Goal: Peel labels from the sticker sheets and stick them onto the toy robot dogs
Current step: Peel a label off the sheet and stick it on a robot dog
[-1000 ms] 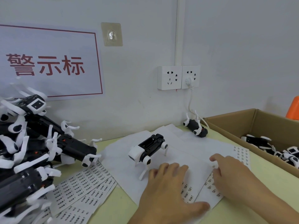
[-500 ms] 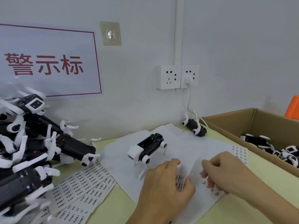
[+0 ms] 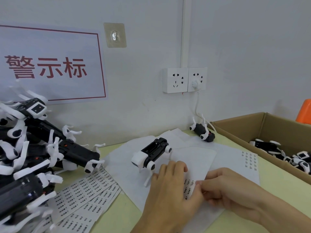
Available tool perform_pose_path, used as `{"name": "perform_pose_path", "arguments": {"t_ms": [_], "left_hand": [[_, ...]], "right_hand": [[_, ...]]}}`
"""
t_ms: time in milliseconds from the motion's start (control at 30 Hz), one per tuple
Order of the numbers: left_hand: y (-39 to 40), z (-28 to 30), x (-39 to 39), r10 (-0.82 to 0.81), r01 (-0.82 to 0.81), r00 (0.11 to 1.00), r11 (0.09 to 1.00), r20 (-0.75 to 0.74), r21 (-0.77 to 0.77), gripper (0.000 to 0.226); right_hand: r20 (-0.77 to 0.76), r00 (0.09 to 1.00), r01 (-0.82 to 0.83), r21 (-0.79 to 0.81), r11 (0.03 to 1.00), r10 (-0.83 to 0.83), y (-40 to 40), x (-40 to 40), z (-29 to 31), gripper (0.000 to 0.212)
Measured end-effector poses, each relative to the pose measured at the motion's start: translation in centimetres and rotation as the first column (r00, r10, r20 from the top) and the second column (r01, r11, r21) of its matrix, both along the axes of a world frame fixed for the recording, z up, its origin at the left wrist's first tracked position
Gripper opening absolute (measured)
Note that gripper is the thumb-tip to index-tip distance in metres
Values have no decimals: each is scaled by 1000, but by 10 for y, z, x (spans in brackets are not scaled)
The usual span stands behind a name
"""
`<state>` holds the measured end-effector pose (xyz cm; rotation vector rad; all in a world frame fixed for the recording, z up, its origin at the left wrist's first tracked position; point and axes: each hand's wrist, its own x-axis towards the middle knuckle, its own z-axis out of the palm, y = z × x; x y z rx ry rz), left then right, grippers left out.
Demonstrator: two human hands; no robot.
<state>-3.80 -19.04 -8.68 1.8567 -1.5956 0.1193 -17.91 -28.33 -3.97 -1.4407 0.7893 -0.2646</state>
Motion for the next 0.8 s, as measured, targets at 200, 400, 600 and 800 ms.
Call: {"name": "perform_pose_path", "arguments": {"t_ms": [200, 400, 600, 800], "left_hand": [[2, 2, -1, -32, 37, 996, 997, 80, -68, 36], [6, 3, -4, -128, 135, 988, 988, 85, -77, 32], [5, 6, -2, -103, 96, 991, 992, -89, -83, 23], [0, 5, -4, -61, 54, 980, 998, -188, -43, 19]], "right_hand": [[6, 1000, 28, 0, 1000, -28, -3, 0, 0, 29], [12, 999, 30, -15, 999, -29, -3, 0, -1, 32], [-3, 999, 47, -74, 996, -47, 1, 3, -3, 29], [-39, 993, 103, -209, 973, -114, 5, 6, -7, 22]]}}
